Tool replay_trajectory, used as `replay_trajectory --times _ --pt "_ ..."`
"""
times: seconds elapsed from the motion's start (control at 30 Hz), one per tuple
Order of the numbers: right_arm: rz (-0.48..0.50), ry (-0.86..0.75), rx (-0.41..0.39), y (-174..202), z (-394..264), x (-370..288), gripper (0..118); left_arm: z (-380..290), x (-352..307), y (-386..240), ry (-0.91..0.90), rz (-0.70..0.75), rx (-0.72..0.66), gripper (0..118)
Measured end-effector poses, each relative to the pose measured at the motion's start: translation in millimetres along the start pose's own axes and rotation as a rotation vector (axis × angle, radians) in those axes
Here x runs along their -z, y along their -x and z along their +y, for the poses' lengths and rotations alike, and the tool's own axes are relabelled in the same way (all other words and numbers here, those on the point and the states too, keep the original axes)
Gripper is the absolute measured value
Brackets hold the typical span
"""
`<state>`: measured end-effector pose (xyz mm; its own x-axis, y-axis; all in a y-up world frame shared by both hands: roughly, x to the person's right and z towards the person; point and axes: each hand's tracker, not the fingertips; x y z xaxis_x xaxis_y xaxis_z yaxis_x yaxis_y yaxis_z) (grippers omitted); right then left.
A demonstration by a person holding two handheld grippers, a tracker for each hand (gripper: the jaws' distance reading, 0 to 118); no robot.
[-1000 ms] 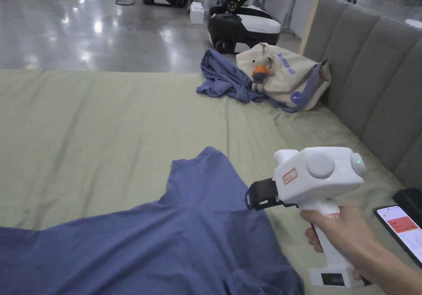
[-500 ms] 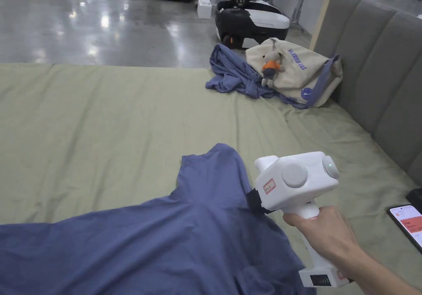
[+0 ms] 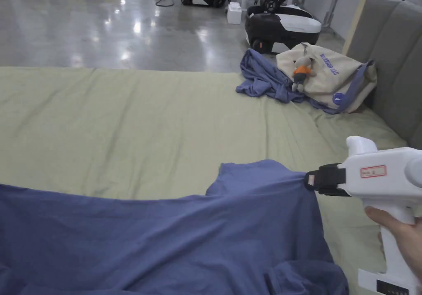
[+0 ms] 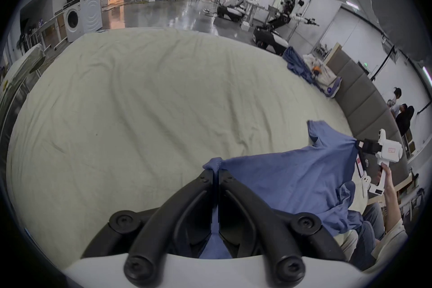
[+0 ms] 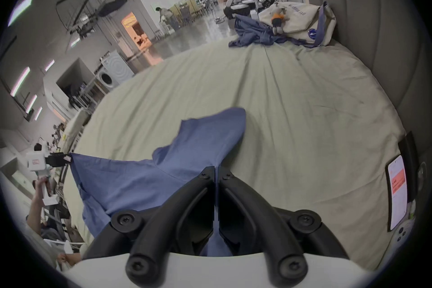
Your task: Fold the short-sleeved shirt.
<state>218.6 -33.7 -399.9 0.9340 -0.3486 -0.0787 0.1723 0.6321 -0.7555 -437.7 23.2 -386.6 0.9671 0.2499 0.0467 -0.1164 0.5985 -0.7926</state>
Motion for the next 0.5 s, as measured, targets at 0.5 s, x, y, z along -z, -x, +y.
replay_trajectory --times 0.5 --pt "0.130 -0.108 -0.019 29.8 -83.3 -130.2 4 -57.8 -41.7 49.6 -0.043 -0.035 -0.112 3"
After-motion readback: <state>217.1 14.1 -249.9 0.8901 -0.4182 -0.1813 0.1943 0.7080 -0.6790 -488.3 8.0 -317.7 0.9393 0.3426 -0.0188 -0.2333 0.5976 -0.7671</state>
